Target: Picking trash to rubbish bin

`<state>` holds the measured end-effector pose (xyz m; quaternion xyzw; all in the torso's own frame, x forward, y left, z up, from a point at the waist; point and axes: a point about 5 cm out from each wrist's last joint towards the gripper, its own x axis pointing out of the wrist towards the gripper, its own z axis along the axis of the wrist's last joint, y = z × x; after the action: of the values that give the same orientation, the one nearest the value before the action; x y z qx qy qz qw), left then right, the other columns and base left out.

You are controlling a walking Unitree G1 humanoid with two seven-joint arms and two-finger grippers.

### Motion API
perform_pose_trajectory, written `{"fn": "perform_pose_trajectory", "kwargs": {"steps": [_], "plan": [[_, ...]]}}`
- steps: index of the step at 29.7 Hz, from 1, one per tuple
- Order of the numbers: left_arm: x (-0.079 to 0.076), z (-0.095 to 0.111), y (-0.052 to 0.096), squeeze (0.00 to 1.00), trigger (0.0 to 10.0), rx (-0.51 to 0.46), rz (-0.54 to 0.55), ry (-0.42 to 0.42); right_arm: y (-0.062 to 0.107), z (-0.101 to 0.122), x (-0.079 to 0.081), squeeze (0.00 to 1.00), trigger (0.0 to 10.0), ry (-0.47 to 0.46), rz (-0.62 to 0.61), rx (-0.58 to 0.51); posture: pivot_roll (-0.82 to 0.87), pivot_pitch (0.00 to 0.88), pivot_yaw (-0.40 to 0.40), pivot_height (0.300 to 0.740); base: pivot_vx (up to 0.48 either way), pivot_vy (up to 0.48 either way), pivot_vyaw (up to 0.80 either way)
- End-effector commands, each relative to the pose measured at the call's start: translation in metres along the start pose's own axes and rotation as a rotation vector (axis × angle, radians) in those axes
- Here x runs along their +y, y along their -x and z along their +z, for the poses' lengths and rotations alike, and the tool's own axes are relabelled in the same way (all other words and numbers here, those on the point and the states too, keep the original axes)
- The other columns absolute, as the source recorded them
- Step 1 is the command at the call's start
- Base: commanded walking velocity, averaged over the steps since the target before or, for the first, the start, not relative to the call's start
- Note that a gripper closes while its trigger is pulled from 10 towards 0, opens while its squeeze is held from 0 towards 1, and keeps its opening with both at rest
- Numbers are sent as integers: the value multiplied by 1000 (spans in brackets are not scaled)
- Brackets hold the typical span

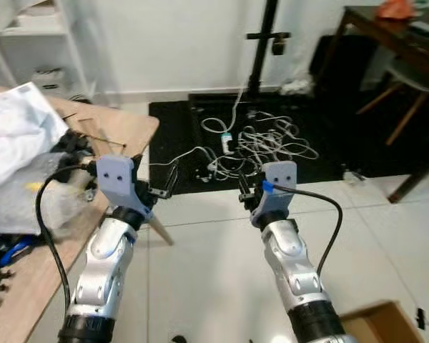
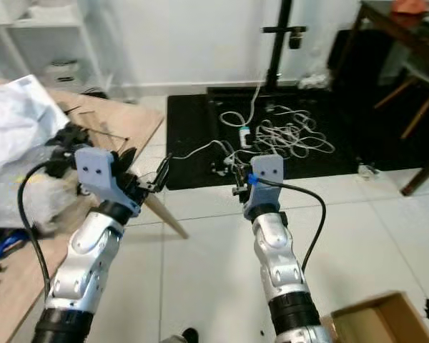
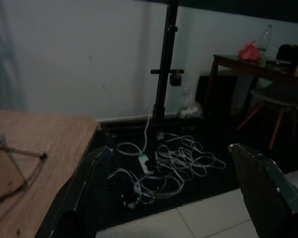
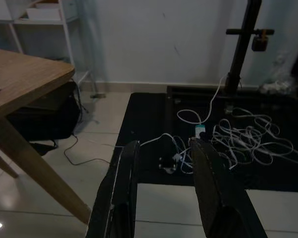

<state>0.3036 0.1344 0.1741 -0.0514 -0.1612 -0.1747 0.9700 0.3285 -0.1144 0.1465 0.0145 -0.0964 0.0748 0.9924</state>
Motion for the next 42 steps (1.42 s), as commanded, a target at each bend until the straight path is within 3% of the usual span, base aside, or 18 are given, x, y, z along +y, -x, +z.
{"fn": "perform_pose_trajectory", "kwargs": {"steps": [1, 17, 42], "plan": [[-2, -3, 2, 0, 10000, 17, -4, 13, 4, 2, -4, 0, 10000, -37, -26, -26, 31, 152, -43, 740, 0, 0, 0], [-3, -1, 6, 0, 10000, 34, -8, 38, 8, 1, -3, 0, 10000, -73, -12, -20, 35, 159, -41, 740, 0, 0, 0], [0, 1, 6, 0, 10000, 44, 0, 24, 11, 0, -4, 0, 10000, -81, -18, -15, 39, 156, -38, 740, -363, 0, 0]]}}
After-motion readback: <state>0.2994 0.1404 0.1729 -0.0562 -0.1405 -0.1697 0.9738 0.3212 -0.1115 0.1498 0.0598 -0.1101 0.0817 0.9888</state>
